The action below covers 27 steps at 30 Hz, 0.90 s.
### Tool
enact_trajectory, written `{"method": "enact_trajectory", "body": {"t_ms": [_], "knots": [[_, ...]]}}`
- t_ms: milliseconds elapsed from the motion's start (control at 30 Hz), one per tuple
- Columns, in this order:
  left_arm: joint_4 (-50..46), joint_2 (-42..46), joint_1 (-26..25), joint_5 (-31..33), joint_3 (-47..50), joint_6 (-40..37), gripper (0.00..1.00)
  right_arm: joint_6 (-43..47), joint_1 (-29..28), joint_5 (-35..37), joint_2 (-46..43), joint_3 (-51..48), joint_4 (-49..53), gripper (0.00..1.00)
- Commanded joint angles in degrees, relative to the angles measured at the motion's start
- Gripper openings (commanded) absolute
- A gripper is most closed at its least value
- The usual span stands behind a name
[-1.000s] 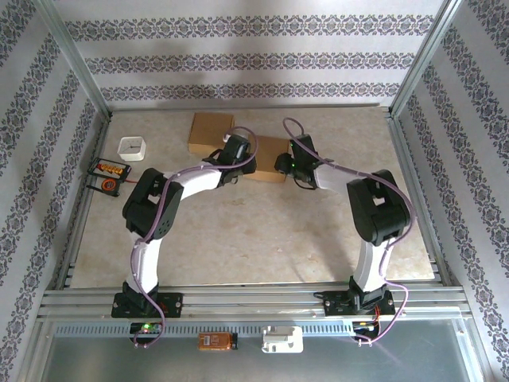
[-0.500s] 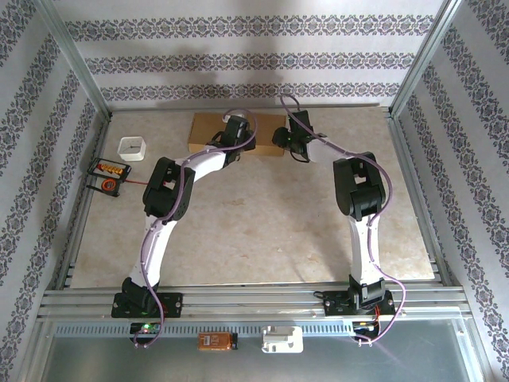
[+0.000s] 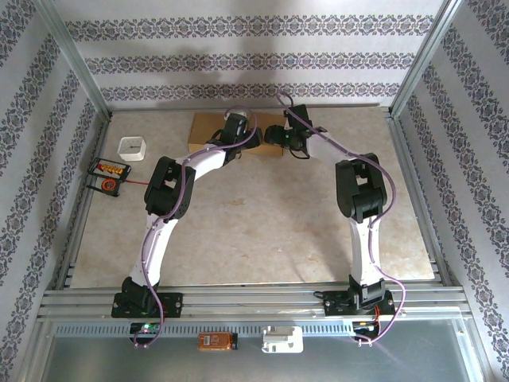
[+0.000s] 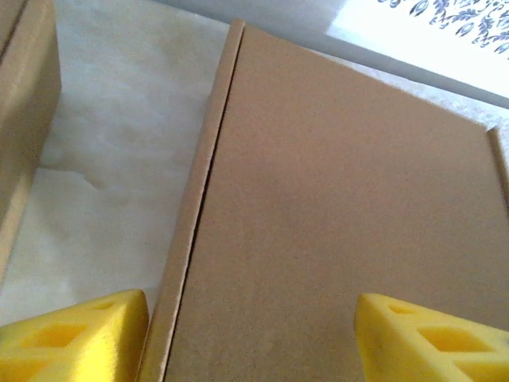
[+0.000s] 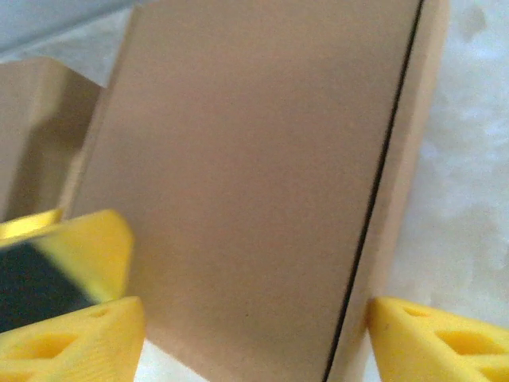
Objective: Fold the paper box
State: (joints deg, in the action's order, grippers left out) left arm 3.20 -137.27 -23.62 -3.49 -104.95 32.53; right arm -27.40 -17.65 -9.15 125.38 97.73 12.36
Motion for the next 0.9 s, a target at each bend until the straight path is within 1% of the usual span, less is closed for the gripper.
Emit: {"method": "enact_trajectory", "body": {"t_ms": [0, 100, 200, 267, 400, 533, 633, 733, 867], "knots": [[2.0, 4.4, -0.7, -2.4, 2.2, -0.5, 0.72, 3.0, -1.0, -1.8, -7.1, 1.5, -0.1, 0.8], [2.1, 6.9, -0.7, -2.5, 3.4, -0.8, 0.78, 3.8, -1.0, -2.6, -9.9, 1.3, 0.0, 0.84], [2.4, 10.9, -0.7, -2.3, 5.8, -1.1, 0.86, 4.7, -1.2, -2.9, -13.0, 0.5, 0.0, 0.87], [3.9, 14.9, -0.7, -3.1, 8.8, -0.9, 0.9, 5.6, -1.3, -2.8, -15.8, -0.2, 0.2, 0.88], [6.2, 24.3, -0.7, -5.2, 15.6, -0.8, 0.96, 8.1, -1.7, -1.2, -22.7, -3.7, 0.4, 0.9], [10.5, 37.9, -0.8, -5.6, 27.5, -0.1, 1.0, 10.5, -1.6, 2.0, -33.7, -11.9, -1.1, 0.91], [11.6, 48.3, -1.0, -4.6, 36.7, -0.2, 1.0, 12.7, -1.5, 3.7, -42.6, -20.1, -3.2, 0.94], [9.7, 58.2, -1.4, -2.9, 45.4, -1.0, 1.0, 14.4, -1.3, 5.0, -51.4, -29.5, -5.9, 0.98], [3.9, 70.7, -3.7, 2.4, 55.0, -4.6, 1.0, 17.0, -0.6, 5.6, -62.4, -42.8, -10.0, 0.98]]}}
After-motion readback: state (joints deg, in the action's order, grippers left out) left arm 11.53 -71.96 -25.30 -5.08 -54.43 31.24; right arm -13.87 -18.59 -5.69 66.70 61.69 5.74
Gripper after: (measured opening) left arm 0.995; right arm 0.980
